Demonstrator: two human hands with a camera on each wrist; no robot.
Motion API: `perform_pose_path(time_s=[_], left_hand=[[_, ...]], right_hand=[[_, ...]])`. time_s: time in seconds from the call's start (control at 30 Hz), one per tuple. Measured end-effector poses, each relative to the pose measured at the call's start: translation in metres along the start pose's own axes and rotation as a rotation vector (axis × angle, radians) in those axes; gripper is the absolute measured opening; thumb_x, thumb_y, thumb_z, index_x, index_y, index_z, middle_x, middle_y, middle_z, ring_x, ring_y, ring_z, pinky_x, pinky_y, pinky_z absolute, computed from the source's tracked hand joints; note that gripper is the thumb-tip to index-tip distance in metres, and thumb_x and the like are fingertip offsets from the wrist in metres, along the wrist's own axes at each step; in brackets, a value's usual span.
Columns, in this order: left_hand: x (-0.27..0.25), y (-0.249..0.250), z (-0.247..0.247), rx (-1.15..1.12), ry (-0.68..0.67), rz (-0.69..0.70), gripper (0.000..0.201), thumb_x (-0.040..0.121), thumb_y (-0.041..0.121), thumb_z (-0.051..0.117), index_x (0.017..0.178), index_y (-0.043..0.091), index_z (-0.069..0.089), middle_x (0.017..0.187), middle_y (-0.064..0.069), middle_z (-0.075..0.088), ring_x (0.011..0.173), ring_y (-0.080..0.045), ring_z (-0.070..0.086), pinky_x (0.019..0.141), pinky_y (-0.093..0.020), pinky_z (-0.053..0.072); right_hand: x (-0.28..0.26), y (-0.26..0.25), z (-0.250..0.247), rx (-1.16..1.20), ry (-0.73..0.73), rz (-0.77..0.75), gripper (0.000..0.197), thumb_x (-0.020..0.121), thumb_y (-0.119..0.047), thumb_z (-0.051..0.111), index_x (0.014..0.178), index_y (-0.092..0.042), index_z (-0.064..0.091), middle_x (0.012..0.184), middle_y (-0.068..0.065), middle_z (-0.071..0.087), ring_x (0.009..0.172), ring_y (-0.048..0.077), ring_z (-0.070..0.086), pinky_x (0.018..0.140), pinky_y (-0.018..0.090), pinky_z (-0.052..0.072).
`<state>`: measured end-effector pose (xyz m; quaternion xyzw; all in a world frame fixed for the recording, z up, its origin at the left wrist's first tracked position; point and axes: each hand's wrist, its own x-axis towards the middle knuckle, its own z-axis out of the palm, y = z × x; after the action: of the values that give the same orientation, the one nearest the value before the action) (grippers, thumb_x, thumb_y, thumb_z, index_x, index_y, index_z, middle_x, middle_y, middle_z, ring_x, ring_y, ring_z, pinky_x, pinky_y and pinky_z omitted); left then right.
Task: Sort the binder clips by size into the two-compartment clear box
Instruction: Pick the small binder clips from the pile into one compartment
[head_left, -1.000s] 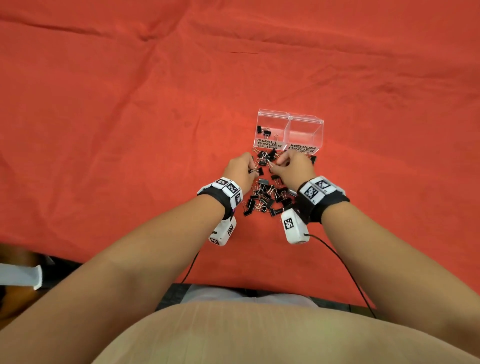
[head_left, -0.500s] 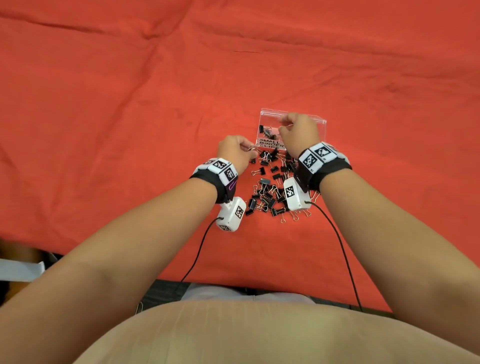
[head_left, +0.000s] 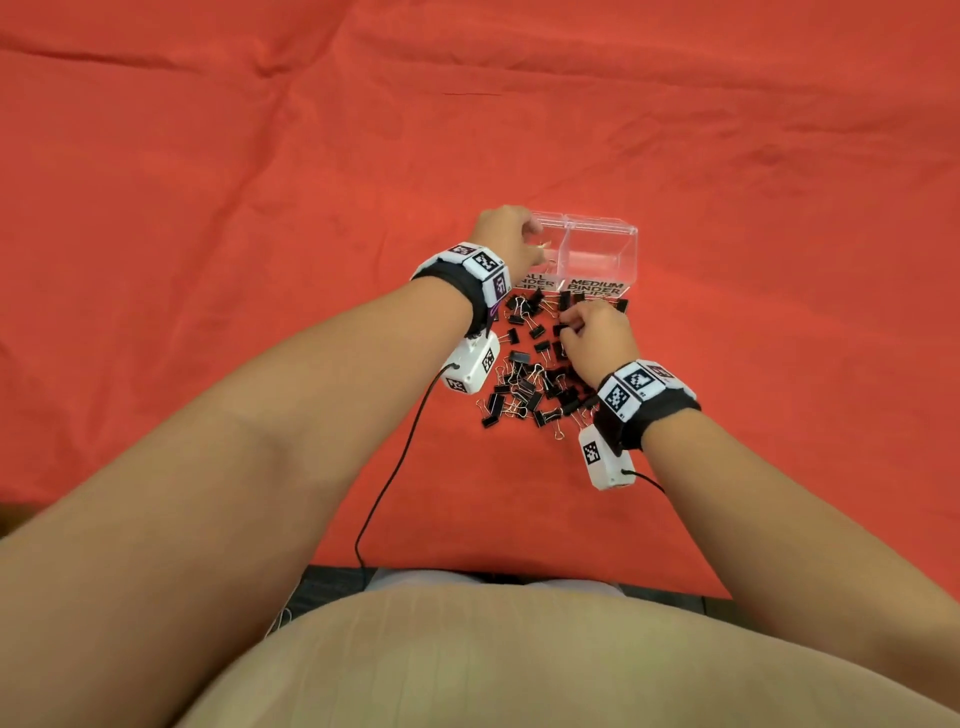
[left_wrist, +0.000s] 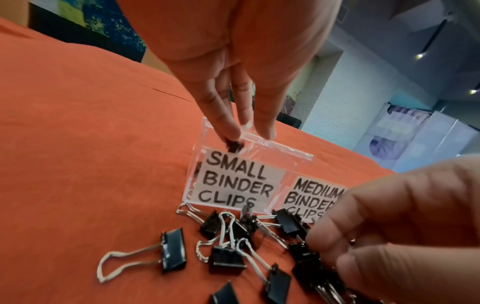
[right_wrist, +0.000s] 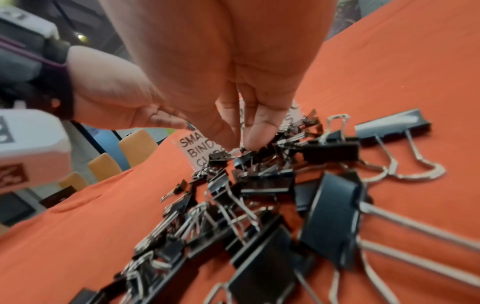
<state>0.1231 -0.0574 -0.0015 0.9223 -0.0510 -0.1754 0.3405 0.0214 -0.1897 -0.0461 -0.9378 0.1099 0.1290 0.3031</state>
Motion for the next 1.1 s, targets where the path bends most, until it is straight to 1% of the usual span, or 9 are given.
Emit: perform_pose_path(time_s=[0.07,0.2,0.3,0.4,0.6,0.77,0.9,0.97,1.1], left_hand=[[-0.01,-0.002,-0.002,-0.047,0.039,0.022,0.03,0.083,0.02,0.071,0.112,0.015,0.065,0.114,-0.001,0.067,0.1,-0.013,0.062,0.089,-0.021,0.049],[-0.037,-0.018,0.007,-0.139,0.133,-0.044,0.007,0.085,0.013,0.065,0.09,0.019,0.064,0.089,0.004,0.065,0.081,-0.01,0.061,0.072,-0.019,0.052],[-0.057,-0.037,0.024,-0.067,0.065,-0.127,0.006,0.084,0.01,0.062,0.083,0.016,0.064,0.075,0.009,0.059,0.073,-0.012,0.059,0.062,-0.021,0.05],[-0.064,-0.05,0.038,0.029,-0.018,-0.158,0.01,0.084,0.016,0.064,0.094,0.016,0.066,0.094,-0.002,0.065,0.085,-0.02,0.063,0.08,-0.037,0.056],[-0.065,-0.053,0.053,0.183,-0.058,-0.139,0.023,0.086,0.027,0.065,0.107,0.016,0.063,0.12,-0.006,0.058,0.115,-0.025,0.056,0.088,-0.04,0.05],[-0.065,-0.053,0.054,0.243,-0.061,-0.076,0.022,0.087,0.029,0.063,0.103,0.016,0.06,0.117,-0.006,0.055,0.105,-0.025,0.057,0.081,-0.037,0.048],[-0.064,-0.054,0.055,0.179,-0.068,-0.015,0.012,0.084,0.02,0.065,0.088,0.016,0.055,0.1,-0.003,0.057,0.09,-0.022,0.058,0.076,-0.035,0.051],[-0.064,-0.057,0.055,0.056,-0.052,-0.035,0.016,0.082,0.013,0.066,0.078,0.018,0.052,0.086,-0.002,0.06,0.078,-0.022,0.061,0.074,-0.037,0.054],[-0.063,-0.063,0.045,-0.127,0.044,-0.117,0.016,0.083,0.01,0.067,0.085,0.018,0.053,0.069,0.006,0.052,0.065,-0.015,0.052,0.064,-0.028,0.048]], right_hand=[[0.002,0.0,-0.001,0.015,0.02,-0.01,0.02,0.087,-0.009,0.053,0.101,-0.006,0.066,0.108,0.011,0.063,0.095,0.025,0.062,0.09,0.034,0.051],[0.007,-0.013,0.007,-0.005,-0.006,-0.077,0.014,0.086,-0.015,0.059,0.094,-0.006,0.066,0.103,0.01,0.062,0.096,0.024,0.058,0.087,0.034,0.049],[0.01,-0.02,0.016,-0.03,-0.046,-0.086,0.014,0.085,-0.015,0.062,0.095,-0.006,0.066,0.104,0.008,0.06,0.09,0.021,0.056,0.083,0.032,0.047],[0.011,-0.019,0.021,-0.052,-0.047,-0.066,0.01,0.082,-0.01,0.062,0.092,-0.008,0.064,0.102,0.007,0.059,0.081,0.016,0.051,0.077,0.029,0.046],[0.01,-0.015,0.019,0.081,-0.052,0.0,0.023,0.078,0.003,0.058,0.094,-0.014,0.06,0.083,0.001,0.053,0.074,0.017,0.053,0.072,0.032,0.052],[0.011,-0.002,0.0,0.337,-0.042,0.119,0.02,0.082,-0.008,0.065,0.101,-0.015,0.065,0.072,-0.004,0.055,0.06,0.011,0.053,0.058,0.024,0.047],[0.006,0.002,-0.018,0.704,-0.105,0.225,0.017,0.082,0.003,0.054,0.082,-0.009,0.067,0.082,0.004,0.064,0.067,0.017,0.059,0.068,0.029,0.052],[0.004,0.002,-0.022,0.857,-0.146,0.276,0.017,0.083,0.003,0.054,0.077,-0.011,0.062,0.08,0.005,0.062,0.069,0.018,0.057,0.063,0.027,0.05],[0.003,0.002,-0.014,0.466,-0.168,0.142,0.012,0.078,-0.018,0.069,0.079,-0.019,0.057,0.074,-0.002,0.058,0.062,0.013,0.051,0.057,0.024,0.044]])
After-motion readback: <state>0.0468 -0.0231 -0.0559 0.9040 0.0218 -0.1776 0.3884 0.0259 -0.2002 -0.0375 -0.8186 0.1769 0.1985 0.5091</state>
